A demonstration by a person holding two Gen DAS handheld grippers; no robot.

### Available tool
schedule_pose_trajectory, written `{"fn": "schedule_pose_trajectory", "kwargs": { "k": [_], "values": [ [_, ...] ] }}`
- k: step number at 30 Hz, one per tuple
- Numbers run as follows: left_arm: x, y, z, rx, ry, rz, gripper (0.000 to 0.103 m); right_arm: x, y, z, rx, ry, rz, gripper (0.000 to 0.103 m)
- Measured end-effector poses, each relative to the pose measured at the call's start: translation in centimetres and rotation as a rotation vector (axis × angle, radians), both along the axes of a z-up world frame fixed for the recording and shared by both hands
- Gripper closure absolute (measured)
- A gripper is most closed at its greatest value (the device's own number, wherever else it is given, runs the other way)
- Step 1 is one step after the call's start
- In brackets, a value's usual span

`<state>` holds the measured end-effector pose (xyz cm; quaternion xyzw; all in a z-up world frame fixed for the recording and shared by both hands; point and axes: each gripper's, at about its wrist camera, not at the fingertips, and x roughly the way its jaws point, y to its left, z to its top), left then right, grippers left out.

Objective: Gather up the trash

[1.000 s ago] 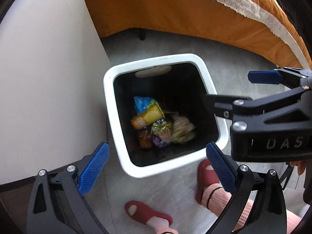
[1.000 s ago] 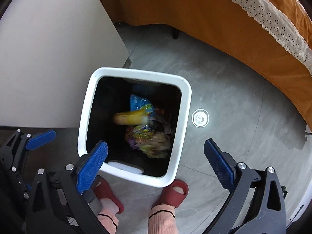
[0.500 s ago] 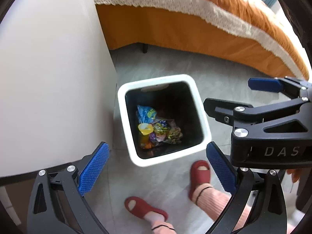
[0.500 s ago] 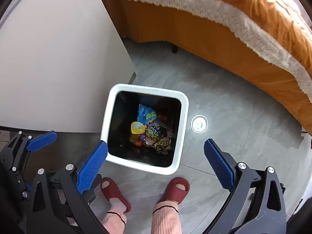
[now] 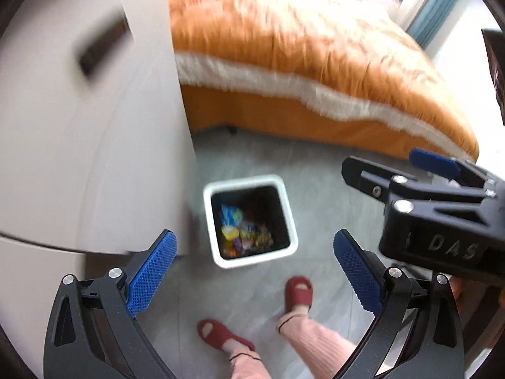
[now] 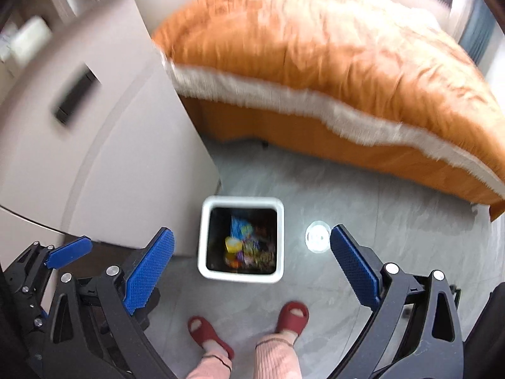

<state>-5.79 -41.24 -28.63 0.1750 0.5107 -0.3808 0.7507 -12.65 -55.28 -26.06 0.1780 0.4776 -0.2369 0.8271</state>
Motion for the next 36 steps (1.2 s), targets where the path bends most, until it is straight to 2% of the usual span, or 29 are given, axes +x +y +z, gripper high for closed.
{"fn": "schedule_pose_trajectory", "kwargs": {
  "k": [2,5,9,13,15,18,22,25,28,33,36],
  "values": [
    [-0.4,1.0,4.0,-0.04,-0.025,0.028,0.005,-0.6,1.0,3.9,-0.056,-0.061,0.008,0.004],
    [-0.6,2.9,8.9,-0.086,-0.077,0.088,0.005,-0.9,2.0,8.0,-0.107,-0.113,0.026,0.004],
    [-1.0,5.7,14.4,-0.144,-0.169,0.135,0.005,-0.7,3.5,13.1,-0.121,-0.182,0.076,0.004],
    [-1.1,9.0,18.5,-0.114,-0.307,0.178,0.005,0.2,6.6,16.7,-0.156,-0.232,0.162,0.004],
    [-0.8,11.2,19.9,-0.105,-0.353,0.216,0.005,1.0,9.2,18.3,-0.202,-0.258,0.214,0.004],
    [-0.3,14.3,21.4,-0.108,-0.374,0.282,0.005,2.3,12.4,21.0,-0.221,-0.311,0.289,0.004],
    [1.0,20.1,23.7,-0.115,-0.408,0.409,0.005,4.0,16.8,24.0,-0.268,-0.369,0.385,0.004],
    [1.9,24.6,25.0,-0.1,-0.446,0.508,0.005,5.2,20.4,26.1,-0.262,-0.444,0.445,0.004],
    [2.7,28.7,26.1,-0.058,-0.496,0.613,0.005,6.2,23.4,27.2,-0.242,-0.476,0.498,0.004],
    [3.3,34.5,27.9,-0.081,-0.532,0.771,0.005,8.0,28.5,27.4,-0.269,-0.443,0.594,0.004],
    [3.9,36.3,28.1,-0.05,-0.534,0.81,0.005,8.5,30.7,27.2,-0.277,-0.437,0.623,0.004]
  ]
}}
